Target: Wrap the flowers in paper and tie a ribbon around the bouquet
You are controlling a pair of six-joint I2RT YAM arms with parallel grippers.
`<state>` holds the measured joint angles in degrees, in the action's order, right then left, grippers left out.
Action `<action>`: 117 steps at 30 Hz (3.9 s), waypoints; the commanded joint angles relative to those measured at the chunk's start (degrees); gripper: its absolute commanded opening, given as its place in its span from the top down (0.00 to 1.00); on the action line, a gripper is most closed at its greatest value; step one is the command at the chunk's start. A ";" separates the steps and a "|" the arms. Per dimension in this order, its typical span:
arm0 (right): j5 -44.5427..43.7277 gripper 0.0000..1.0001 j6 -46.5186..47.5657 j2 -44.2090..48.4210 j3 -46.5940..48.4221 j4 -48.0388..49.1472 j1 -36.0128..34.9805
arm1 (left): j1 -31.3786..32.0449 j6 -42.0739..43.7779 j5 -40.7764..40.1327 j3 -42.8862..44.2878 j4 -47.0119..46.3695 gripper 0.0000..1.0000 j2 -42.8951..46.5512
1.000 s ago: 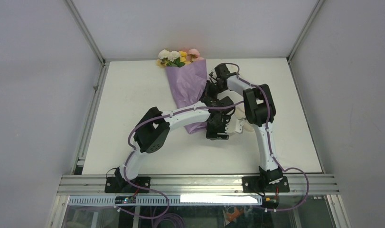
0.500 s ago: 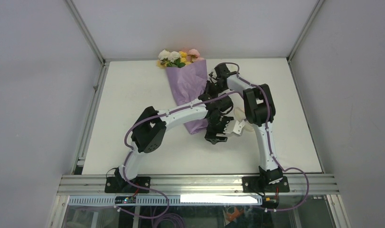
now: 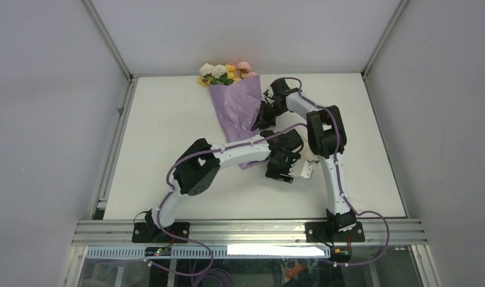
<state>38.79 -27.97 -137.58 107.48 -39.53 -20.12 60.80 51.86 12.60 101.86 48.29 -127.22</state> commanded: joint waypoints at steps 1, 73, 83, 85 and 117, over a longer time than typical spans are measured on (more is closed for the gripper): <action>-1.55 1.00 2.00 -0.41 2.64 -1.89 -0.11 | 6.48 0.26 -10.05 3.39 4.32 0.39 -3.83; -10.45 1.00 -26.92 24.41 -22.04 16.95 -18.15 | -56.09 -38.74 10.67 -9.72 22.19 1.00 30.11; -14.25 1.00 -29.87 19.85 -27.14 21.39 -21.52 | -42.09 -49.06 19.86 -13.95 14.59 1.00 23.98; -14.26 1.00 -29.87 19.45 -27.66 21.34 -21.62 | -41.42 -51.42 19.63 -13.13 12.39 1.00 20.31; -7.82 0.26 70.61 43.12 -33.97 4.61 -12.97 | -39.44 -52.56 7.99 -9.19 14.15 1.00 6.02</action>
<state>22.92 1.93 -91.05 74.59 -36.82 -28.51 20.69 0.16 21.06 91.37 62.98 -121.84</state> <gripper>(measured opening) 0.704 0.008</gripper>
